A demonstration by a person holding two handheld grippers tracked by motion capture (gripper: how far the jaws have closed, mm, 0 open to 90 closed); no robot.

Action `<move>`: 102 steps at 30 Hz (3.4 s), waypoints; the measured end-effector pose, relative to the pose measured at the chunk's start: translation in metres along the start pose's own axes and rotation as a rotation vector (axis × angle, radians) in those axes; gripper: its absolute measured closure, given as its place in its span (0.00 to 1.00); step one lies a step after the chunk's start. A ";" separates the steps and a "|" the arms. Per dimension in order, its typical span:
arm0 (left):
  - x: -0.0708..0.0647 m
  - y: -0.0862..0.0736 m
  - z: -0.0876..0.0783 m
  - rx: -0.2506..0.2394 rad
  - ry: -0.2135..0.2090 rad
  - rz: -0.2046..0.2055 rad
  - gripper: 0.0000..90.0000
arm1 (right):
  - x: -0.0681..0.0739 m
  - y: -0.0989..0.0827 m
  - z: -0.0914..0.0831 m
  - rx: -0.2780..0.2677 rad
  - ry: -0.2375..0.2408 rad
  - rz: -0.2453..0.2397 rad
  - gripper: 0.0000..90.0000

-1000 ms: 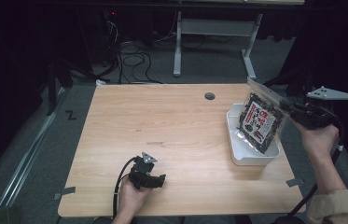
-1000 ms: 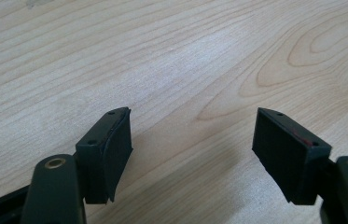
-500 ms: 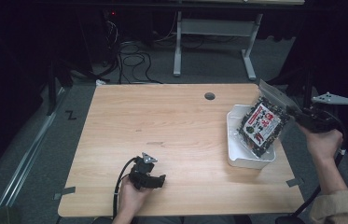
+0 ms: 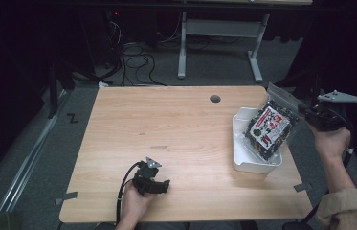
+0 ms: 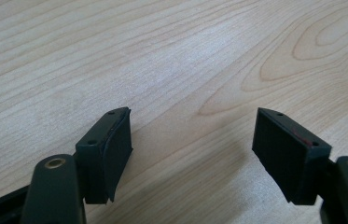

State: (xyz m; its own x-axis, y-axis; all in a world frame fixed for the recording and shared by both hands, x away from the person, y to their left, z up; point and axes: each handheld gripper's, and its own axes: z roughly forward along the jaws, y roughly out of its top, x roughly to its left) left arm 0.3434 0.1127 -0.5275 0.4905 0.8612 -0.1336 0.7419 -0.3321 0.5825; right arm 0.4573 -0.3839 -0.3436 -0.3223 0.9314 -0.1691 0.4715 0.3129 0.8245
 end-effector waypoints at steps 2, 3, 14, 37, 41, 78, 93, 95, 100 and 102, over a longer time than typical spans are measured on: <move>0.000 0.000 0.000 0.000 0.000 0.000 0.32 | 0.000 0.001 0.003 0.003 -0.008 -0.005 0.97; 0.000 0.000 0.000 0.002 -0.003 0.002 0.32 | 0.000 0.001 0.005 0.011 -0.012 0.005 0.96; -0.003 0.001 0.000 0.007 0.008 0.023 0.32 | -0.005 -0.004 0.002 0.012 0.004 0.042 0.66; -0.005 0.000 -0.002 -0.012 0.013 0.035 0.32 | 0.016 -0.004 -0.041 -0.092 -0.012 -0.028 0.53; -0.005 0.001 -0.002 -0.010 0.010 0.030 0.32 | 0.022 -0.007 -0.046 -0.098 0.006 -0.049 0.53; -0.009 0.000 -0.014 -0.080 0.001 0.032 0.32 | 0.081 -0.052 -0.077 -0.146 0.309 -0.080 0.52; -0.010 0.000 -0.014 -0.086 0.002 0.034 0.32 | 0.089 -0.071 -0.091 -0.169 0.360 -0.099 0.52; -0.010 -0.001 -0.015 -0.089 0.002 0.036 0.32 | 0.090 -0.074 -0.092 -0.174 0.369 -0.100 0.52; -0.009 0.000 -0.014 -0.088 0.003 0.035 0.32 | 0.093 -0.081 -0.094 -0.181 0.390 -0.094 0.52; -0.010 0.000 -0.015 -0.091 0.004 0.039 0.32 | 0.094 -0.084 -0.094 -0.177 0.397 -0.090 0.52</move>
State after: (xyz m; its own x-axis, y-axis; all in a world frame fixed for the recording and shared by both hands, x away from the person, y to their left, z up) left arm 0.3316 0.1100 -0.5144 0.5162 0.8499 -0.1061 0.6775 -0.3293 0.6577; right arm 0.3101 -0.3401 -0.3778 -0.6619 0.7477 -0.0526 0.2903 0.3204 0.9017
